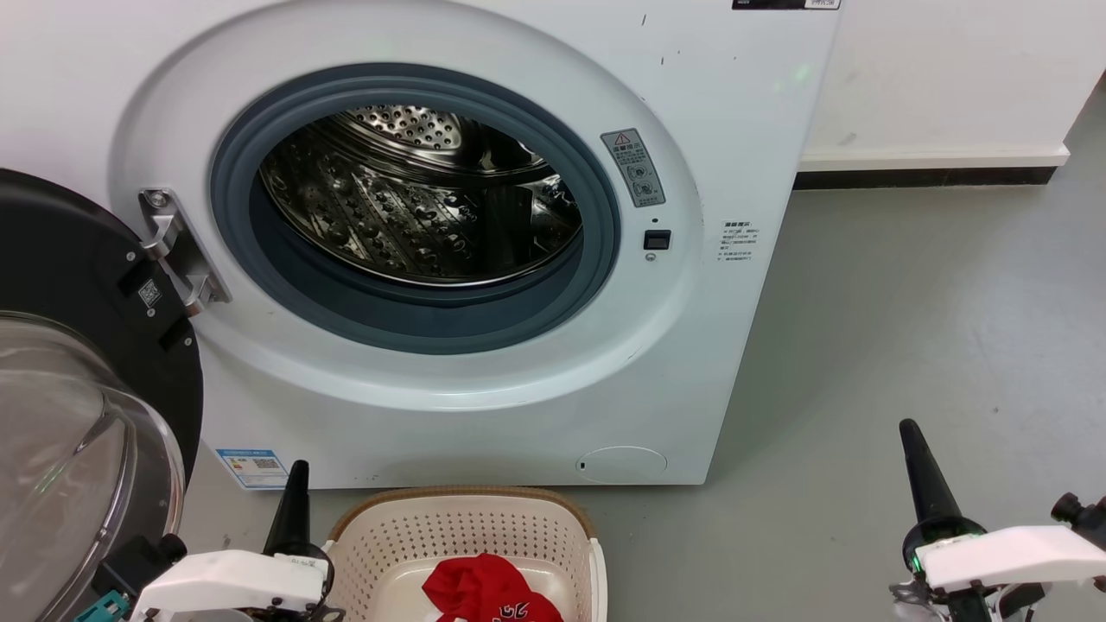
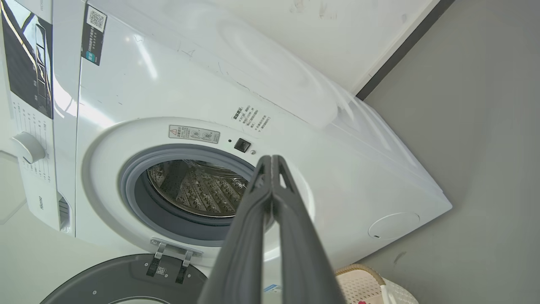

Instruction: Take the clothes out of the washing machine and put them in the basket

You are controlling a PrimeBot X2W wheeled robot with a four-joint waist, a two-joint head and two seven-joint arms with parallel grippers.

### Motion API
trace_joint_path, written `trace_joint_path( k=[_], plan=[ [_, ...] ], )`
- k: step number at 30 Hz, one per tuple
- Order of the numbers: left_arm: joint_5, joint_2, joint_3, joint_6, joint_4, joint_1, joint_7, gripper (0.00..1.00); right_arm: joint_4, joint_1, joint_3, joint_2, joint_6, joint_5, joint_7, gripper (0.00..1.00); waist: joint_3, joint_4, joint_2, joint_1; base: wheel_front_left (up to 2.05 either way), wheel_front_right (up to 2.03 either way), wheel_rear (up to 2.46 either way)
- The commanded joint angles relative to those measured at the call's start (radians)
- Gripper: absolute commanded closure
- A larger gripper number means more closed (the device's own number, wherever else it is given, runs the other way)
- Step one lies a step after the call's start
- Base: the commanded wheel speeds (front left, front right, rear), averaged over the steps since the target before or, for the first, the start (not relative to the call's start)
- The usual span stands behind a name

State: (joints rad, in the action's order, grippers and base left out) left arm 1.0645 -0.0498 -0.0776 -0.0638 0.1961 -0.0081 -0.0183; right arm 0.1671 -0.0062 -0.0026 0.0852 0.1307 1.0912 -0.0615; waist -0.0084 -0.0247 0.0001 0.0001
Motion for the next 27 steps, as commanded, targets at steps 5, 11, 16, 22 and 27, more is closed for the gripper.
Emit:
trace_joint_path(
  k=[5,11,16,22,27],
  plan=[
    [0.076,-0.001,-0.009,-0.014,0.0,-0.032,0.02,1.0,0.005,-0.037,-0.01,0.006,0.0,0.079,0.018,1.0,0.001,0.002,-0.0001,-0.0001,0.0,0.0,0.0],
    [0.139,-0.001,-0.013,-0.021,0.007,-0.043,0.035,1.0,0.014,-0.048,-0.016,0.006,0.0,0.143,0.034,1.0,0.002,0.005,-0.0001,-0.0001,0.0,0.0,0.0],
    [0.178,-0.001,-0.015,-0.027,0.011,-0.049,0.044,1.0,0.02,-0.051,-0.021,0.005,0.0,0.184,0.045,1.0,0.003,0.006,-0.0001,-0.0001,0.0,0.0,0.0],
    [0.235,-0.001,-0.018,-0.033,0.017,-0.058,0.06,1.0,0.029,-0.061,-0.028,0.004,0.0,0.242,0.059,1.0,0.004,0.009,-0.0001,-0.0001,0.0,0.0,0.0],
    [0.281,-0.001,-0.021,-0.038,0.022,-0.067,0.07,1.0,0.036,-0.067,-0.034,0.003,0.0,0.289,0.071,1.0,0.005,0.011,-0.0001,-0.0001,0.0,0.0,0.0]
  ],
)
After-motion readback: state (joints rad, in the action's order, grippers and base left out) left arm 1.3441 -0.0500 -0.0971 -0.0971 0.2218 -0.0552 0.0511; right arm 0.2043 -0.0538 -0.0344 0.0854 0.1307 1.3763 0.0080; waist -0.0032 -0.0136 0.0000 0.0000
